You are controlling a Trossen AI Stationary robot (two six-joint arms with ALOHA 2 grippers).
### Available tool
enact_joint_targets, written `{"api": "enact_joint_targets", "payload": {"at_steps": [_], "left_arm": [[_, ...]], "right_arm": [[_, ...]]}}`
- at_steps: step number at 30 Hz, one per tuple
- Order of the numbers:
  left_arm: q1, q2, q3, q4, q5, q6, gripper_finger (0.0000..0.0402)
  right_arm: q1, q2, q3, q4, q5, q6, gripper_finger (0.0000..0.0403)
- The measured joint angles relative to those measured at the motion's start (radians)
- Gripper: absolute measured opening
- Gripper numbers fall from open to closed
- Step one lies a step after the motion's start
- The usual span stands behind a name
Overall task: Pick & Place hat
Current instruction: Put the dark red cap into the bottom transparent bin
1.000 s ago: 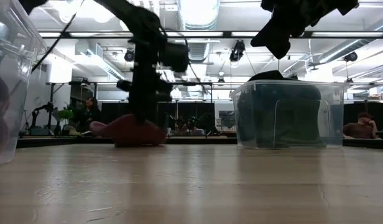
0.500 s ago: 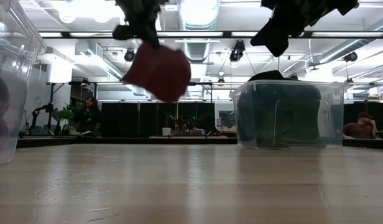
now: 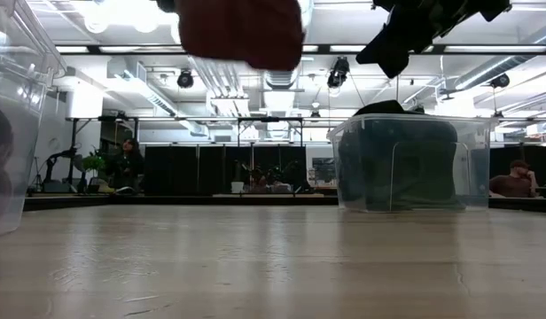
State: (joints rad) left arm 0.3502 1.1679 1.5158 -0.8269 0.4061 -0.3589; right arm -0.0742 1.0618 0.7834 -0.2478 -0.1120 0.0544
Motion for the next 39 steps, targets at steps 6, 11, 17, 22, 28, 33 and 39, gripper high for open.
{"api": "enact_joint_targets", "payload": {"at_steps": [6, 11, 17, 22, 28, 33, 39], "left_arm": [[-0.020, -0.028, 0.000, -0.001, 0.229, 0.052, 0.0007], [-0.020, -0.022, -0.001, -0.009, 0.237, 0.076, 0.0007], [-0.020, -0.008, -0.002, -0.010, 0.258, 0.109, 0.0007], [-0.022, -0.007, -0.010, 0.045, 0.261, 0.156, 0.0007], [-0.026, -0.010, -0.013, 0.256, 0.290, 0.198, 0.0007], [-0.027, -0.010, -0.015, 0.383, 0.367, 0.209, 0.0007], [-0.034, -0.001, -0.031, 0.528, 0.484, 0.207, 0.0007]], "right_arm": [[0.000, 0.000, 0.000, 0.000, 0.000, -0.007, 0.0009], [0.000, 0.000, 0.000, 0.000, 0.000, -0.014, 0.0009], [0.000, 0.000, 0.000, 0.015, 0.003, -0.042, 0.0009], [0.000, 0.000, 0.000, 0.081, 0.002, -0.097, 0.0009], [0.000, 0.000, -0.001, 0.218, 0.001, -0.177, 0.0009], [-0.026, 0.004, -0.001, 0.247, 0.094, -0.020, 0.0009], [-0.041, 0.005, -0.003, 0.313, 0.151, -0.067, 0.0009]]}}
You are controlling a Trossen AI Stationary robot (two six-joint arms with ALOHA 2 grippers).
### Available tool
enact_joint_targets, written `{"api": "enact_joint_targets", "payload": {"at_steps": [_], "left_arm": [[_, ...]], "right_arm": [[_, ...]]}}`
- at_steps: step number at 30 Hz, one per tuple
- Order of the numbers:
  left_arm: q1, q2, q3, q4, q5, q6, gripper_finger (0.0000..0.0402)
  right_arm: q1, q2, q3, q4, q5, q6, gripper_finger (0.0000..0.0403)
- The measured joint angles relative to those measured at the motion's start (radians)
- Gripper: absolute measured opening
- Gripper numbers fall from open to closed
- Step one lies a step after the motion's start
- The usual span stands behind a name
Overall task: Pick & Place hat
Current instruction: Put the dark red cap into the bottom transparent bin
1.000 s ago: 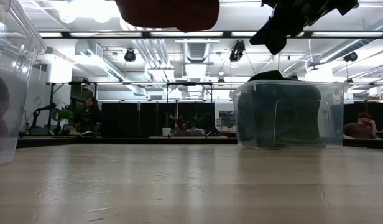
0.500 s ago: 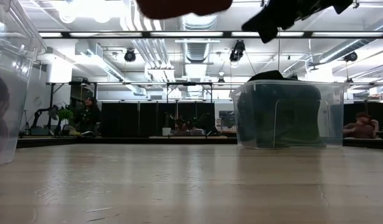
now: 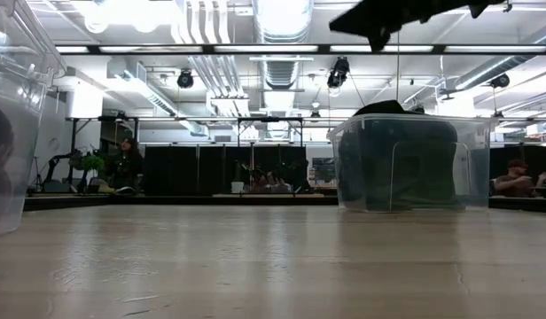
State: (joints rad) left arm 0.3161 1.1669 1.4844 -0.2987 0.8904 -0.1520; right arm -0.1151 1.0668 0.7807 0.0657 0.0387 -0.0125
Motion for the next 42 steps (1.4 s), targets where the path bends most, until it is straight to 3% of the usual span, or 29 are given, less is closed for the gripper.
{"api": "enact_joint_targets", "payload": {"at_steps": [3, 9, 16, 18, 22, 28, 32, 42], "left_arm": [[-0.012, 0.014, -0.017, 0.070, 0.057, -0.010, 0.0007], [-0.047, 0.046, -0.019, 0.122, 0.124, 0.000, 0.0007], [-0.090, 0.086, -0.019, 0.127, 0.245, -0.017, 0.0007], [-0.104, 0.091, -0.019, 0.126, 0.252, -0.017, 0.0007], [-0.121, 0.096, -0.019, 0.127, 0.252, 0.007, 0.0007], [-0.145, 0.111, -0.028, 0.127, 0.252, 0.030, 0.0007], [-0.150, 0.121, -0.034, 0.126, 0.283, 0.058, 0.0007], [-0.149, 0.138, -0.034, 0.127, 0.297, 0.112, 0.0007]], "right_arm": [[0.004, 0.000, 0.000, 0.077, -0.041, -0.078, 0.0009], [0.000, 0.020, -0.001, 0.137, -0.004, -0.105, 0.0009], [0.002, 0.036, 0.000, 0.234, -0.344, -0.317, 0.0009], [0.001, 0.035, 0.000, 0.242, -0.379, -0.362, 0.0014], [0.001, 0.049, 0.001, 0.263, -0.391, -0.361, 0.0049], [0.018, 0.066, 0.000, 0.282, -0.483, -0.383, 0.0137], [0.032, 0.072, 0.001, 0.363, -0.484, -0.442, 0.0181], [0.037, 0.125, 0.001, 0.518, -0.508, -0.466, 0.0205]]}}
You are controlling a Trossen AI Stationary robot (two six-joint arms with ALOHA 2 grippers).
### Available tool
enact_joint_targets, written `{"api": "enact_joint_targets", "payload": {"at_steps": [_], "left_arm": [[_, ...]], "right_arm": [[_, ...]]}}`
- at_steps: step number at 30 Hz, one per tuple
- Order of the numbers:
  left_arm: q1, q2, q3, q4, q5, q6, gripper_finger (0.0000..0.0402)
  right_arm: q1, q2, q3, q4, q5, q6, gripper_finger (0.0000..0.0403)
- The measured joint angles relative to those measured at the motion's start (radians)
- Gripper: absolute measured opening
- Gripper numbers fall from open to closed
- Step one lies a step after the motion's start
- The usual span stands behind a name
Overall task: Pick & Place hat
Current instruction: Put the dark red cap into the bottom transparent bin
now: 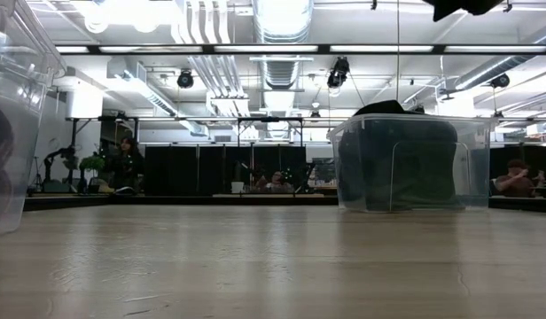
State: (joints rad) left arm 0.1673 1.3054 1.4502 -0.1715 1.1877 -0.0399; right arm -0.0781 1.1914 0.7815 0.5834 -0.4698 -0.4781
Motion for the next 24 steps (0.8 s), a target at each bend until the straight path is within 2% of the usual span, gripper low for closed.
{"api": "enact_joint_targets", "payload": {"at_steps": [6, 11, 15, 20, 24], "left_arm": [[0.000, 0.038, 0.000, 0.002, -0.001, 0.020, 0.0007], [0.001, 0.055, 0.000, 0.003, -0.002, 0.016, 0.0007], [0.000, 0.049, 0.000, 0.004, -0.001, -0.007, 0.0007], [0.001, 0.042, 0.000, 0.005, -0.003, 0.006, 0.0007], [0.002, 0.045, 0.000, 0.003, -0.021, 0.014, 0.0007]], "right_arm": [[0.000, 0.071, 0.052, 0.008, -0.023, 0.019, 0.0205], [0.002, 0.120, 0.101, 0.002, -0.100, 0.062, 0.0205], [0.002, 0.135, 0.112, -0.010, -0.168, 0.083, 0.0205], [0.016, 0.138, 0.113, 0.027, -0.187, 0.086, 0.0205], [0.036, 0.150, 0.134, 0.033, -0.204, 0.091, 0.0189]]}}
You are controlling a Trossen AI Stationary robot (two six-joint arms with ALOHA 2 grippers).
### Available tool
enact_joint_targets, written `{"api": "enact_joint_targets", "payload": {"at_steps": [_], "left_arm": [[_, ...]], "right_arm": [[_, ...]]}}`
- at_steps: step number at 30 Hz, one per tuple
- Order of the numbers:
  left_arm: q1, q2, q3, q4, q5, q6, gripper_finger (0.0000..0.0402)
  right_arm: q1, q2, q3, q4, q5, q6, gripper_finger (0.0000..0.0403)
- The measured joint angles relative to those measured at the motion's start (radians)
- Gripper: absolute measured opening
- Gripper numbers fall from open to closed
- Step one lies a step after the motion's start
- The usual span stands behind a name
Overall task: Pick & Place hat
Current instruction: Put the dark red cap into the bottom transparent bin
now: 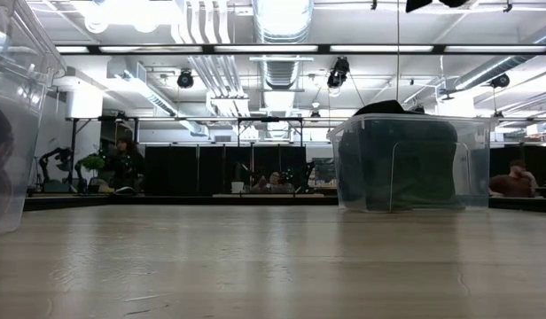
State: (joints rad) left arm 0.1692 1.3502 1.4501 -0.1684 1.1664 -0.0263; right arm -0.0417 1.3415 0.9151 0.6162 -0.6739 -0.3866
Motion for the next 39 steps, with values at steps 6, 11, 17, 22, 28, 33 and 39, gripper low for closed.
{"api": "enact_joint_targets", "payload": {"at_steps": [6, 11, 17, 22, 28, 33, 39], "left_arm": [[0.001, 0.000, 0.000, 0.001, -0.036, 0.007, 0.0007], [0.000, 0.000, -0.010, 0.002, -0.051, 0.007, 0.0007], [0.005, -0.001, -0.016, 0.001, -0.077, -0.031, 0.0031], [0.005, -0.016, -0.017, -0.003, -0.137, -0.086, 0.0042], [0.009, -0.067, -0.017, -0.009, -0.332, -0.049, 0.0045], [0.017, -0.106, -0.018, -0.061, -0.416, 0.012, 0.0046], [0.020, -0.141, -0.018, -0.134, -0.530, 0.052, 0.0046]], "right_arm": [[0.011, 0.010, 0.029, -0.007, 0.016, 0.003, 0.0137], [0.011, 0.016, 0.035, -0.016, 0.013, 0.025, 0.0050], [0.013, 0.015, 0.046, -0.035, 0.011, 0.061, 0.0013], [0.009, 0.006, 0.056, -0.057, 0.026, 0.123, 0.0011], [0.003, -0.033, 0.094, -0.184, 0.105, 0.166, 0.0010], [0.003, -0.069, 0.133, -0.370, 0.230, 0.181, 0.0010], [0.001, -0.098, 0.154, -0.445, 0.303, 0.182, 0.0009]]}}
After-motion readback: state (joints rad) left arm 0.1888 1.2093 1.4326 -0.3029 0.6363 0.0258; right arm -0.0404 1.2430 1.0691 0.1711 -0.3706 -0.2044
